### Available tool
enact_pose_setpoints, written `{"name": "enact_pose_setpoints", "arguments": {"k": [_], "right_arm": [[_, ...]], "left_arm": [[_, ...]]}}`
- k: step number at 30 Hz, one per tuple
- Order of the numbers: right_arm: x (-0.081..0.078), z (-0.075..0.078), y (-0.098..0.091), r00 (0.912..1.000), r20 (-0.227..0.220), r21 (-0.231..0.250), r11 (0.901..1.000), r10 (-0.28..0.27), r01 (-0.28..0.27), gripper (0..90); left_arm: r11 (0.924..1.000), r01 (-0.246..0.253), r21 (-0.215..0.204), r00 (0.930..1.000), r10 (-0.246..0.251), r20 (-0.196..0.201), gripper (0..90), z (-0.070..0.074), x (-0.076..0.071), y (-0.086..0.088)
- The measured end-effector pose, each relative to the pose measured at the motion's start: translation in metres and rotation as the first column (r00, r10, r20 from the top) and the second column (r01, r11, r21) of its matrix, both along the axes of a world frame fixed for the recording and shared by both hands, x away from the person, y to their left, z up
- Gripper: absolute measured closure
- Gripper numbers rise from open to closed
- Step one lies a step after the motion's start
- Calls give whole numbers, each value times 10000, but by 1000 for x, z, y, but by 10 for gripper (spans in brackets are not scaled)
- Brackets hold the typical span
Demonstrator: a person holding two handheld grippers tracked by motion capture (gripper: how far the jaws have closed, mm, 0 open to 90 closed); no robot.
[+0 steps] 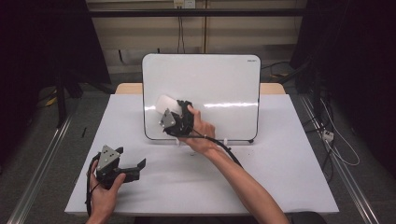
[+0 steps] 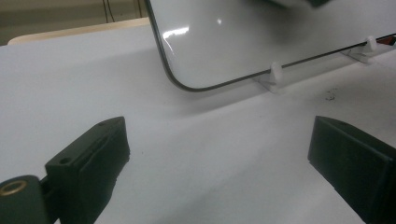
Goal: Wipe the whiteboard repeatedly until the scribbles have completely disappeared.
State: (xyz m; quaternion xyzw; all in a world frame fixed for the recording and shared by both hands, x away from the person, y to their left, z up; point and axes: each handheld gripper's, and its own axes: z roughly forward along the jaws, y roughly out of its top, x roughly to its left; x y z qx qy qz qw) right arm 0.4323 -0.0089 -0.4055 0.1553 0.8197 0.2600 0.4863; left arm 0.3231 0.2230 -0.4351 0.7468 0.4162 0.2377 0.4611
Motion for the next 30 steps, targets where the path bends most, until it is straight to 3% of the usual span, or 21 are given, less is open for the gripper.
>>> {"name": "enact_pose_setpoints", "arguments": {"k": [5, 9, 13, 21, 23, 30], "right_arm": [[-19, -23, 18, 9957, -168, -803, 9925, 913, -924, 316], [-28, -34, 29, 9913, -168, -1240, 9835, 1306, -1317, 316], [-23, -30, 28, 9901, -376, -1077, 9845, 1349, -1382, 316], [1, -3, 25, 9988, -109, -215, 9986, 481, -484, 316], [10, 6, 23, 9997, -121, 122, 9997, 215, -214, 316], [41, 42, 15, 9990, -43, 578, 9973, -449, 451, 316]], "left_arm": [[10000, -23, 9, 10000, 23, -63, 52, -1, 0, -1], [10000, 14, -24, 10000, -14, -26, 52, 0, 0, 0], [10000, 7, -6, 10000, -7, -25, 52, 0, 0, 1], [10000, -18, -65, 10000, 18, -32, 52, 0, 0, 3], [10000, -20, -96, 10000, 20, -41, 52, -1, 0, 2], [10000, 7, -91, 10000, -7, -30, 52, 0, 0, 2]]}}
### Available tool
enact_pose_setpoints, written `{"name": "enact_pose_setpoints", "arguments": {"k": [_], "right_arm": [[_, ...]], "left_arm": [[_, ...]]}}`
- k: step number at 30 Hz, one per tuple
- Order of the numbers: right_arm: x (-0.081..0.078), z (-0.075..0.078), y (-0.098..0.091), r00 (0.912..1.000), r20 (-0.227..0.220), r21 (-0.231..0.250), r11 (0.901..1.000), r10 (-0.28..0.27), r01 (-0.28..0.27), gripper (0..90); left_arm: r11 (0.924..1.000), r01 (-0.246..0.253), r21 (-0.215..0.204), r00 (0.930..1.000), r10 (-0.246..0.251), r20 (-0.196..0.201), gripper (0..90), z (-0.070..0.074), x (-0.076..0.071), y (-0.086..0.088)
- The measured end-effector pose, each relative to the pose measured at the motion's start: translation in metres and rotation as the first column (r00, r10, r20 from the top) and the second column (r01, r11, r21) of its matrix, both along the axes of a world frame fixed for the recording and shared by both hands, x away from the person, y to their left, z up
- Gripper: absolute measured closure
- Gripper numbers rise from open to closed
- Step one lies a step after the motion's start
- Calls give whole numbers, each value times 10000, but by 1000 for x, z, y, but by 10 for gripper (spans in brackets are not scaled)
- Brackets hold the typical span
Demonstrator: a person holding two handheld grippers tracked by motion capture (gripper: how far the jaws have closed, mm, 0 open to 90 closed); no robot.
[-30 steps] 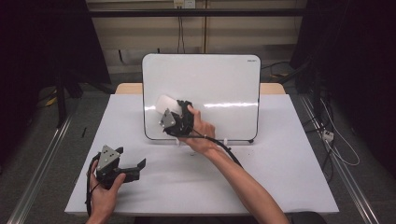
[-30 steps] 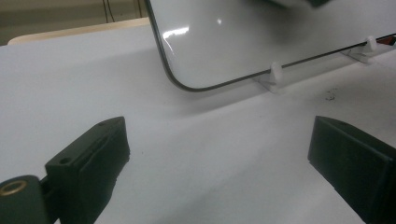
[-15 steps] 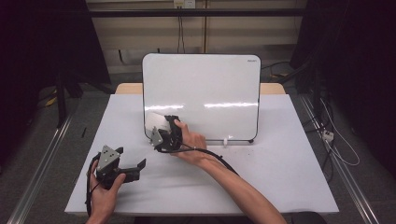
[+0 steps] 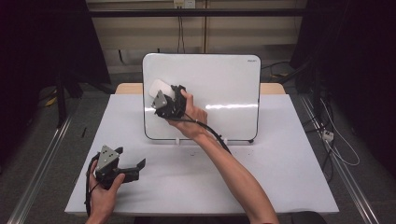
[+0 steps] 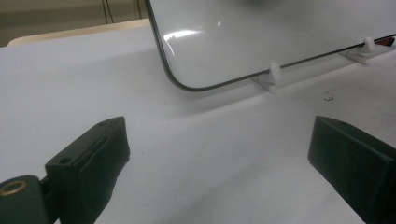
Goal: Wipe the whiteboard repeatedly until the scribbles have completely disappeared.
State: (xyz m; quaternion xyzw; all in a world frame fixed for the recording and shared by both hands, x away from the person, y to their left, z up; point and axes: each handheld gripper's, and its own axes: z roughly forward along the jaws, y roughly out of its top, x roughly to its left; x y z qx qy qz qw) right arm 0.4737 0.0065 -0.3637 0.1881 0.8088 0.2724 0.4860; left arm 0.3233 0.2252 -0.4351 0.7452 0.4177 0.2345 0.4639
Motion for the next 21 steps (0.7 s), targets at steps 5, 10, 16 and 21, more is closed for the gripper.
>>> {"name": "enact_pose_setpoints", "arguments": {"k": [5, 10, 16, 21], "right_arm": [[21, 23, -5, 9987, -42, 294, 9982, -513, 514, 315], [36, 42, -9, 9962, -12, 512, 9949, -870, 870, 314], [34, 39, -6, 9953, 126, 544, 9940, -956, 947, 315], [19, 21, 6, 9993, -98, -163, 9992, -370, 368, 316]], "left_arm": [[10000, -41, -3, 10000, 41, 11, 52, 0, 0, 2], [10000, -13, -79, 10000, 13, 34, 52, 1, 0, 2], [9999, -16, -101, 10000, 16, 35, 52, 1, 0, 2], [10000, -2, -5, 10000, 2, 53, 52, 1, -1, 0]]}}
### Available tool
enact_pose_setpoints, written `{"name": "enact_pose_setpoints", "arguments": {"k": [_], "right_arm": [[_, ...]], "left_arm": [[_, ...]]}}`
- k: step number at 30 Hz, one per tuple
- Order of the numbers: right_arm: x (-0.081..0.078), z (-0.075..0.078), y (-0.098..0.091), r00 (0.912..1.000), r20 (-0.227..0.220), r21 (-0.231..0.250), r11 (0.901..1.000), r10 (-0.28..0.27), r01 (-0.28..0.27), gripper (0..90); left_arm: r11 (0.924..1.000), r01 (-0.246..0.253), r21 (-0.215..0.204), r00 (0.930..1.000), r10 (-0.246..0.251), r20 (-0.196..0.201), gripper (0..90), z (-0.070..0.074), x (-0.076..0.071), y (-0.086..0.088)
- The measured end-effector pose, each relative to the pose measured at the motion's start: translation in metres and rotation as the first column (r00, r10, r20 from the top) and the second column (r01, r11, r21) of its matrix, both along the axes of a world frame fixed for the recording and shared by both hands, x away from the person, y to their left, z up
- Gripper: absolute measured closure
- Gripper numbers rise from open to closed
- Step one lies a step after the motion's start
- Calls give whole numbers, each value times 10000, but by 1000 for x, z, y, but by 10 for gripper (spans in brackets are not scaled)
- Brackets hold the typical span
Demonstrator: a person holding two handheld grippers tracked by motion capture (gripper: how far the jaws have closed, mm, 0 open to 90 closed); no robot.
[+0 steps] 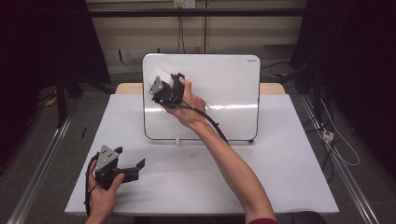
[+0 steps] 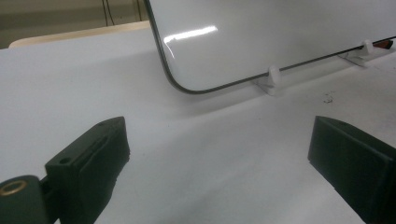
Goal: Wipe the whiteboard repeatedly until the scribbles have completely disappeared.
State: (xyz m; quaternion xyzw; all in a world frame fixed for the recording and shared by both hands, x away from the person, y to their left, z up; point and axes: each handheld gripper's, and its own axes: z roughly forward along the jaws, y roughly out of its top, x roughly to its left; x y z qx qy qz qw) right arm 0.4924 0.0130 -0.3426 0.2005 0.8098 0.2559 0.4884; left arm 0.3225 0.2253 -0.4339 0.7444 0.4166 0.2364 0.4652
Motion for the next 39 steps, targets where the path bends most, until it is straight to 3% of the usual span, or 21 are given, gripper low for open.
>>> {"name": "enact_pose_setpoints", "arguments": {"k": [6, 11, 14, 18, 25, 30, 35, 39], "right_arm": [[-18, -22, 16, 9985, -117, -329, 9980, 534, -537, 316], [-31, -38, 23, 9957, 56, -691, 9933, 929, -923, 316], [-27, -35, 21, 9955, -152, -494, 9944, 930, -937, 316], [-20, -27, 21, 9969, 17, -501, 9957, 785, -783, 315], [1, -2, 17, 9998, 183, 93, 10000, 27, -28, 314], [4, 3, 13, 10000, 44, 644, 9979, -9, 6, 317], [3, 10, -1, 9971, -685, 1853, 9825, 337, -205, 317], [-5, 12, -13, 9957, -612, 2571, 9650, 701, -522, 318]], "left_arm": [[10000, 20, 22, 10000, -20, -4, 52, 0, 0, 0], [10000, 12, -22, 10000, -12, 2, 52, -1, 1, 0], [10000, 32, 4, 10000, -32, -2, 52, 0, 1, -1], [10000, 78, -8, 10000, -78, -13, 52, -1, 2, -1], [10000, 45, -67, 10000, -45, -27, 52, -1, 2, 1], [10000, 34, -72, 10000, -34, -83, 52, -3, 3, 2], [10000, 17, -17, 9999, -17, -101, 52, -3, 3, 1], [10000, -53, -6, 9999, 53, -128, 52, -3, 3, 2]]}}
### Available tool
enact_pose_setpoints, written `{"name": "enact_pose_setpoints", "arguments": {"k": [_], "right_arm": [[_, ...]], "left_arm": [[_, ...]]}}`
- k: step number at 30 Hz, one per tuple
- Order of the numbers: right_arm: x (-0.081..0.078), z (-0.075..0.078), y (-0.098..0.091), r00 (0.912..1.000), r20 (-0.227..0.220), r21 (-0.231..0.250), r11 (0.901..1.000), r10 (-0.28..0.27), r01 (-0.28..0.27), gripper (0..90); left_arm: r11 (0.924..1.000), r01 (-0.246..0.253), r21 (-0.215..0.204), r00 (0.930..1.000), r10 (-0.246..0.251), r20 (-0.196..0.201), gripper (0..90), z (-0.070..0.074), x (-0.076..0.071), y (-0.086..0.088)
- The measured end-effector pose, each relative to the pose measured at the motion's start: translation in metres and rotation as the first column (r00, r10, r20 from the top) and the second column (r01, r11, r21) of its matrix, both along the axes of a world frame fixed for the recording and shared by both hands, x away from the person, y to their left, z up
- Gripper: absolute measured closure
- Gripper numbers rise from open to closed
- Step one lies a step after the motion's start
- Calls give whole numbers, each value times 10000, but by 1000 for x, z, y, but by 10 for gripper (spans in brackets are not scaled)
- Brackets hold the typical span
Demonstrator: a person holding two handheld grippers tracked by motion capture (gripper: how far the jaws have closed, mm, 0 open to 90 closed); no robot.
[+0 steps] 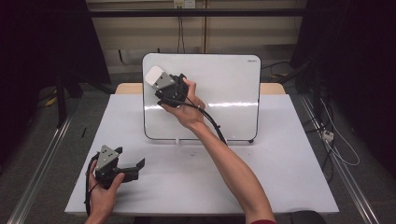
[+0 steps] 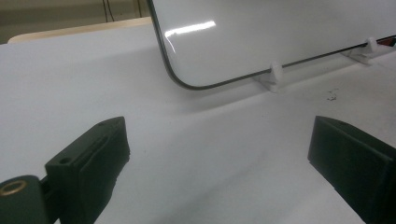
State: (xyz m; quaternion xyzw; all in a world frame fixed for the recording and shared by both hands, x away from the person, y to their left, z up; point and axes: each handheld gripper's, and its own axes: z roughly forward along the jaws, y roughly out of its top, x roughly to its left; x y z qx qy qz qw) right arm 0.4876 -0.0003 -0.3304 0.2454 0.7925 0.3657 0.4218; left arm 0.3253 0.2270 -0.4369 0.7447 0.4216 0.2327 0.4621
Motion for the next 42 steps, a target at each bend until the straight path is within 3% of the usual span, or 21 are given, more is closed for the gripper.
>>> {"name": "enact_pose_setpoints", "arguments": {"k": [6, 16, 24, 28, 35, 42], "right_arm": [[-20, 0, -14, 9996, 38, 487, 9984, 281, -282, 318], [-38, -13, -60, 9999, -164, 569, 9984, -25, 34, 317], [-60, -29, -97, 9981, -289, 697, 9960, -548, 567, 318], [-66, -35, -117, 9945, -454, 978, 9903, -946, 987, 318], [-77, -41, -147, 9879, -583, 954, 9843, -1434, 1485, 318], [-91, -53, -175, 9775, -755, 1162, 9718, -1972, 2050, 318]], "left_arm": [[10000, 41, 80, 10000, -42, 65, 51, 1, -1, -2], [10000, 22, 63, 10000, -22, 27, 52, 0, 1, 0], [9999, 10, 130, 9999, -12, 161, 52, 2, 0, -1], [10000, -11, 66, 9999, 10, 119, 51, 2, 1, -3], [9999, 6, 153, 9999, -8, 139, 52, 2, 1, -3], [9999, -48, 97, 9999, 47, 107, 51, 2, 0, -2]]}}
